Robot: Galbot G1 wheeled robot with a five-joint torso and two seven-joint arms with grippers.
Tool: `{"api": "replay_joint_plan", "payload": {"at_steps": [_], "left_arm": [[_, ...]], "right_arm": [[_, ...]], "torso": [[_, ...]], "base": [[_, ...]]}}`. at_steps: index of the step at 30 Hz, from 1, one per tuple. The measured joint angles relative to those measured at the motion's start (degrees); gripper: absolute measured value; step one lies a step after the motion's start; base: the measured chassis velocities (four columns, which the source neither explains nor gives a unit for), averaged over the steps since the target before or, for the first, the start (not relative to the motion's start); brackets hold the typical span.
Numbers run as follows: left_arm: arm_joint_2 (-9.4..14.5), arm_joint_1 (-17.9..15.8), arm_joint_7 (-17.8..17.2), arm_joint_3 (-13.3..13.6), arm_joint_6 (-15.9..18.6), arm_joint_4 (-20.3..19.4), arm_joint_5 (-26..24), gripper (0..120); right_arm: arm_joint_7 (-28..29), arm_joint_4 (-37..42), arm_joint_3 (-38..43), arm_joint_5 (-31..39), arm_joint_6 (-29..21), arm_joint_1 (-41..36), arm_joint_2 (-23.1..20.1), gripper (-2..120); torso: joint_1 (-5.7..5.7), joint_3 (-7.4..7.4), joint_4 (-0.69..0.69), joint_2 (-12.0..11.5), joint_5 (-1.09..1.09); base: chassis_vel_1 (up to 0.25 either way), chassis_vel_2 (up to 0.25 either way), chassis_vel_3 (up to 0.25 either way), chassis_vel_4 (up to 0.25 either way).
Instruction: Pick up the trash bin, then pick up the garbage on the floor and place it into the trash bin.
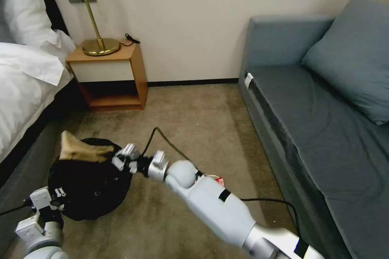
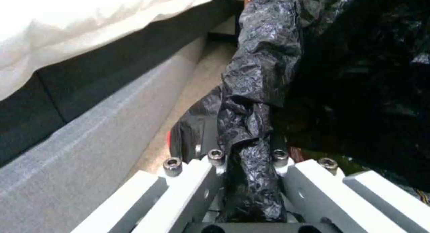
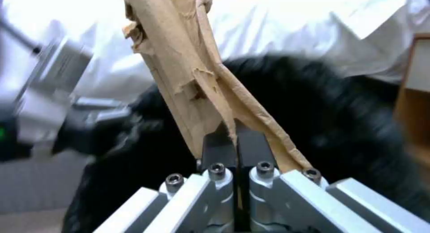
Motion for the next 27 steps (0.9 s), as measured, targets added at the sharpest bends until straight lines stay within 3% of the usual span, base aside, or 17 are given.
{"api": "replay_joint_plan", "payload": {"at_steps": [4, 10, 13, 16, 17, 27], "left_arm": [[-0.32, 0.56, 0.54, -0.02, -0.61, -0.13, -0.19, 3], [-0.34, 1.11, 0.92, -0.07, -0.94, -0.37, -0.2, 3], [-0.15, 1.48, 1.21, -0.16, -1.24, -0.2, -0.21, 3], [-0.14, 1.51, 1.28, -0.17, -1.29, -0.03, -0.21, 3], [-0.14, 1.47, 1.33, -0.16, -1.29, 0.17, -0.18, 3], [-0.15, 1.14, 1.36, -0.04, -1.29, 0.5, -0.04, 3]], "right_arm": [[0.54, -4.27, -0.42, -3.05, 1.21, -0.65, -0.01, 0], [3.03, -4.42, -0.79, -3.82, 1.89, -0.6, -0.02, 0], [3.8, -2.64, -1.47, -3.72, 1.81, -0.33, -0.01, 14], [3.94, -2.19, -1.59, -3.71, 1.77, -0.37, -0.01, 21], [3.99, -2.07, -1.67, -3.93, 1.76, -0.52, -0.01, 30], [4.0, -2.11, -1.27, -6.35, 2.2, -1.02, -0.01, 61]], "torso": [[0.0, 0.0, 0.0, 0.0, 0.0], [0.0, 0.0, -0.01, 0.0, 0.0], [0.0, 0.0, 0.0, 0.0, 0.0], [0.0, 0.0, 0.0, 0.0, 0.0], [0.0, 0.0, 0.0, 0.0, 0.0], [0.0, 0.0, 0.0, 0.0, 0.0]], "base": [[0.0, 0.0, 0.0, 0.0], [0.0, 0.0, 0.0, 0.0], [0.0, 0.0, 0.0, 0.0], [0.0, 0.0, 0.0, 0.0], [0.0, 0.0, 0.0, 0.0], [0.0, 0.0, 0.0, 0.0]]}}
